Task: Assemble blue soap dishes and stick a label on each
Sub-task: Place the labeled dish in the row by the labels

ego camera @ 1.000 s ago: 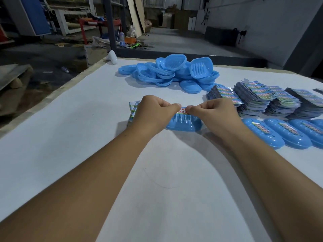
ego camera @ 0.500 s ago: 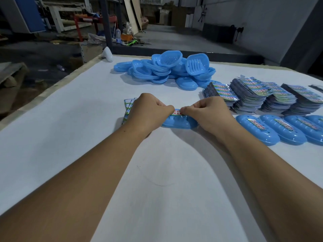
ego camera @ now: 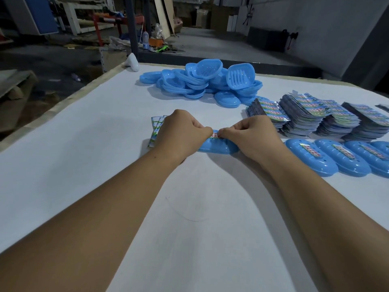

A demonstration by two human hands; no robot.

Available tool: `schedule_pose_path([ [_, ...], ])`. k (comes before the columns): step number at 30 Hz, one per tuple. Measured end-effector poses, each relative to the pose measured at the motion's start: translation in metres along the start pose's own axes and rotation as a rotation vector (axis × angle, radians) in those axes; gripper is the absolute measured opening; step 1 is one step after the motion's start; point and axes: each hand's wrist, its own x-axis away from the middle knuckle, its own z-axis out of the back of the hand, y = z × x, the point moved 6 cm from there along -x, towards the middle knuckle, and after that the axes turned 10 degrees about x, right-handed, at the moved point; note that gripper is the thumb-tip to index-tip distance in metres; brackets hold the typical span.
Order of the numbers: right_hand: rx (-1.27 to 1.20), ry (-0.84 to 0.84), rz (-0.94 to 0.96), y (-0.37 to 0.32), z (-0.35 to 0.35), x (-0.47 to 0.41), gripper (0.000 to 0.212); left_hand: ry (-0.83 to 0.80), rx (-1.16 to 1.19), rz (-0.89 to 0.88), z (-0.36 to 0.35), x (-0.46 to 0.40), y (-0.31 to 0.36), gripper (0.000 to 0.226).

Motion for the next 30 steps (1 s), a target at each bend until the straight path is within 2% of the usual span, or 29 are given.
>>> schedule_pose_path([
  [6,0.039,0.012,0.005,-0.001,0.000,0.000,0.032,0.015,-0.040,-0.031,0.000,0.000,0.002,0.024],
  [12,0.184,0.076,0.024,-0.007,0.003,0.003,0.031,0.024,-0.075,-0.087,0.000,0.000,0.005,0.023],
  [21,0.440,0.222,0.046,-0.021,0.005,0.009,0.044,0.073,-0.162,-0.148,-0.002,0.004,0.012,0.028],
  [30,0.577,0.241,0.111,-0.027,0.007,0.009,0.045,0.077,-0.162,-0.172,-0.004,0.003,0.012,0.028],
])
